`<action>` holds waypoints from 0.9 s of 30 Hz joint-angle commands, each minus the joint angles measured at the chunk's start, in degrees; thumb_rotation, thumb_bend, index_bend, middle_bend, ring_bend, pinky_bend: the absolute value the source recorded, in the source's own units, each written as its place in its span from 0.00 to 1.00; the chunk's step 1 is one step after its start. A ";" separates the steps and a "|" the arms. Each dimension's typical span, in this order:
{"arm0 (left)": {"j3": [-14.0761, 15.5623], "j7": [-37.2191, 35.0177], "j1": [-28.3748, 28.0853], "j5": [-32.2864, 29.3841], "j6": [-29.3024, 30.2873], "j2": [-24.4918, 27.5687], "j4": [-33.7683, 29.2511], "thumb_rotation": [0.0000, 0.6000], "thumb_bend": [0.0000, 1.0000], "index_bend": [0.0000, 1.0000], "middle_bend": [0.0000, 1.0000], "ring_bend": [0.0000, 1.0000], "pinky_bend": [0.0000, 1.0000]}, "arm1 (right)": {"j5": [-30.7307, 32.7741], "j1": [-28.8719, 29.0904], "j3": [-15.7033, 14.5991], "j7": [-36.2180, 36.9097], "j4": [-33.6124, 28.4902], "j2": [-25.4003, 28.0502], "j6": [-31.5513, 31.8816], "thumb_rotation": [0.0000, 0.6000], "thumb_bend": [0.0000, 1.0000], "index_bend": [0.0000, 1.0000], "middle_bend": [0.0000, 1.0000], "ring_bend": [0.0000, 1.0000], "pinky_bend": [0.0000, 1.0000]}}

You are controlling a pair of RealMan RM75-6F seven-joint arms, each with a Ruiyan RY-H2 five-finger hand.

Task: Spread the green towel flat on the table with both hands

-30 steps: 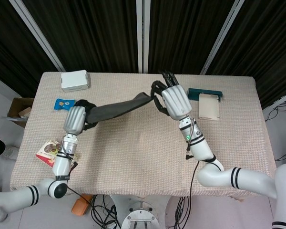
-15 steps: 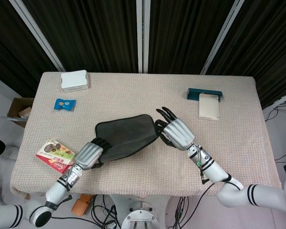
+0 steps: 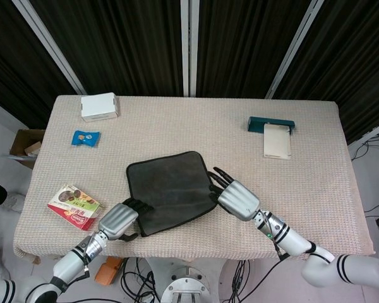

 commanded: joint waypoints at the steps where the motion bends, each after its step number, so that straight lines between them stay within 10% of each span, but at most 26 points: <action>1: -0.14 -1.10 -0.02 -0.17 -0.47 2.37 -2.32 1.00 0.24 0.14 0.18 0.13 0.15 | -0.66 -1.24 -1.04 -2.54 0.43 0.16 -0.69 1.00 0.46 0.68 0.29 0.03 0.00; 8: -2.02 -8.17 1.12 0.31 1.57 7.04 -4.68 1.00 0.24 0.13 0.18 0.13 0.15 | 7.15 -2.83 -1.40 -13.35 -7.15 3.79 -8.30 1.00 0.09 0.01 0.06 0.00 0.00; 15: -1.88 -7.39 1.72 4.65 3.00 6.62 -0.99 1.00 0.24 0.21 0.18 0.13 0.15 | 14.27 -3.59 0.55 -20.01 -13.29 7.79 -10.71 1.00 0.00 0.00 0.00 0.00 0.00; 27: 1.30 -11.80 1.81 15.99 3.39 0.02 7.15 1.00 0.24 0.34 0.16 0.12 0.15 | 16.17 -6.38 7.38 -11.21 -16.24 13.37 -3.62 1.00 0.00 0.00 0.00 0.00 0.00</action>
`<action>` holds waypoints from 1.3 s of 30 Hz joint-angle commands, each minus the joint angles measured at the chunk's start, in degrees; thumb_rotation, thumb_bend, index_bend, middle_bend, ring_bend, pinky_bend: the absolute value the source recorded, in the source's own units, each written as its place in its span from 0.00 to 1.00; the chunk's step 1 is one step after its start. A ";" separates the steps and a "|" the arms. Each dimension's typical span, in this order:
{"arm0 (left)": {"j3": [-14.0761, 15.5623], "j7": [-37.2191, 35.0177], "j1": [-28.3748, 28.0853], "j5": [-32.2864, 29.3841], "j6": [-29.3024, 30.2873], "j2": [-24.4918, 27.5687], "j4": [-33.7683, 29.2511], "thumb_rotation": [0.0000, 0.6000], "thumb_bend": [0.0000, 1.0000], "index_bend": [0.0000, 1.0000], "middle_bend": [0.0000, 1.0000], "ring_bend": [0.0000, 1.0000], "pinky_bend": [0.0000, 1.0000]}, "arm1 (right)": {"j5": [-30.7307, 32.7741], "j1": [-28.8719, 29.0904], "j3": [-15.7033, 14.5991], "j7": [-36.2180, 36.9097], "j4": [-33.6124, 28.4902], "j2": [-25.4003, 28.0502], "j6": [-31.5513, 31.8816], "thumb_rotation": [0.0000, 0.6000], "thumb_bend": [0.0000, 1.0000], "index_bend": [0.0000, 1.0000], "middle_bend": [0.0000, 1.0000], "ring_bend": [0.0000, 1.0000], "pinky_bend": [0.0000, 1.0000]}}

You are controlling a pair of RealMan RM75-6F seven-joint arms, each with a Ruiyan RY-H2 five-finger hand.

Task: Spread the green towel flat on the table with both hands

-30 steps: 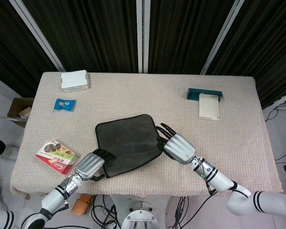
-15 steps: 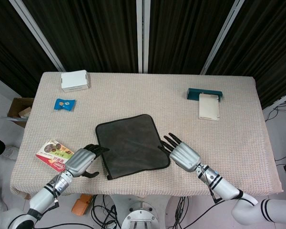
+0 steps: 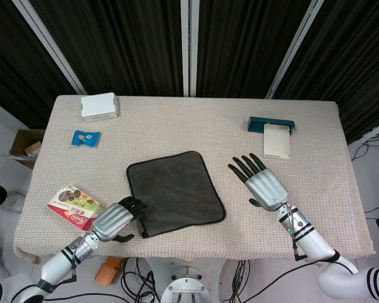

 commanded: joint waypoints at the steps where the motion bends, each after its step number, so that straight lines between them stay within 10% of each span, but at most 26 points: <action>1: -0.03 -1.05 -0.14 1.30 0.05 -2.73 2.29 1.00 0.24 0.31 0.15 0.12 0.15 | 0.28 -0.71 1.08 1.05 0.09 0.20 1.08 1.00 0.00 0.00 0.00 0.00 0.00; 19: 3.23 4.58 -3.82 -6.34 -14.61 1.84 -7.01 1.00 0.24 0.32 0.30 0.12 0.14 | 0.55 -3.67 2.69 3.04 2.26 -0.13 3.75 1.00 0.01 0.00 0.00 0.00 0.00; 32: -3.26 -4.58 2.02 -1.64 4.85 2.90 -4.81 1.00 0.24 0.27 0.20 0.12 0.14 | 1.57 -7.08 4.17 7.24 1.43 3.47 6.84 1.00 0.03 0.00 0.00 0.00 0.00; 39: -11.53 -3.61 8.71 -11.59 18.55 3.67 4.28 1.00 0.24 0.27 0.20 0.12 0.14 | 3.94 -10.86 4.34 10.75 -0.30 7.97 9.22 1.00 0.18 0.00 0.03 0.00 0.00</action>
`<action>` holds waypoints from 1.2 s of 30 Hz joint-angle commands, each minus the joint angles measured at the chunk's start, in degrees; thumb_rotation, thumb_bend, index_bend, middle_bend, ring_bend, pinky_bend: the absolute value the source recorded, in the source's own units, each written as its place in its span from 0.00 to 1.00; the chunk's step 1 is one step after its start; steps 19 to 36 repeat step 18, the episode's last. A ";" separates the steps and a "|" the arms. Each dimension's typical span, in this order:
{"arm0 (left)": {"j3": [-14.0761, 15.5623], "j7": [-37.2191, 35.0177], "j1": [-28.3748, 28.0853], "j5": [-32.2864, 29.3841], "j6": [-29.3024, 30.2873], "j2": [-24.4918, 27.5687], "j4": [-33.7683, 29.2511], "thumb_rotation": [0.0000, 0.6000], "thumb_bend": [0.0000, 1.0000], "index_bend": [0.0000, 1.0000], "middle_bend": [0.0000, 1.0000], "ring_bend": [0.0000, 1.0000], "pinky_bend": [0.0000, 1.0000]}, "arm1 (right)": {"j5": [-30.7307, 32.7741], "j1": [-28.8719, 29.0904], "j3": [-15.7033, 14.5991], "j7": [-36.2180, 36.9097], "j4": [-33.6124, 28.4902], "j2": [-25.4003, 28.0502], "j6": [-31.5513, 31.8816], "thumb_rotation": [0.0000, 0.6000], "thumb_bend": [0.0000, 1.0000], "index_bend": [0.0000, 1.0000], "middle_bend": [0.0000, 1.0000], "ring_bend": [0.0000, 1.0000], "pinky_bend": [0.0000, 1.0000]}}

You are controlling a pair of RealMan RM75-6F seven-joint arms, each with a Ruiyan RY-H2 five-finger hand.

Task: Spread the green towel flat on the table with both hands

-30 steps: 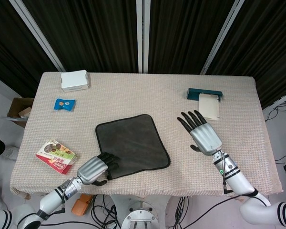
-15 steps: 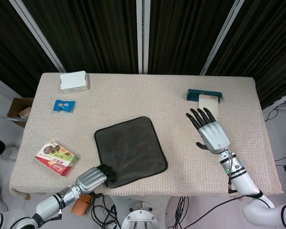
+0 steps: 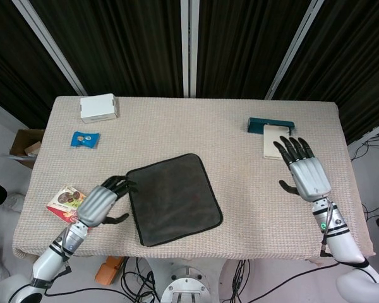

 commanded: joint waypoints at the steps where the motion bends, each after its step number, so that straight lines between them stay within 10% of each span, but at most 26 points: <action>1: -5.59 1.66 5.22 -7.67 7.94 0.64 7.17 1.00 0.24 0.27 0.20 0.12 0.14 | 0.68 -2.50 -0.18 2.48 -1.04 2.45 1.92 1.00 0.18 0.00 0.03 0.00 0.00; 18: 1.69 -2.55 21.27 -4.62 20.64 7.00 7.54 1.00 0.24 0.26 0.18 0.12 0.14 | -9.21 -18.80 -7.62 21.30 7.90 2.11 16.97 1.00 0.23 0.00 0.03 0.00 0.00; 36: 1.69 -2.55 21.27 -4.62 20.64 7.00 7.54 1.00 0.24 0.26 0.18 0.12 0.14 | -9.21 -18.80 -7.62 21.30 7.90 2.11 16.97 1.00 0.23 0.00 0.03 0.00 0.00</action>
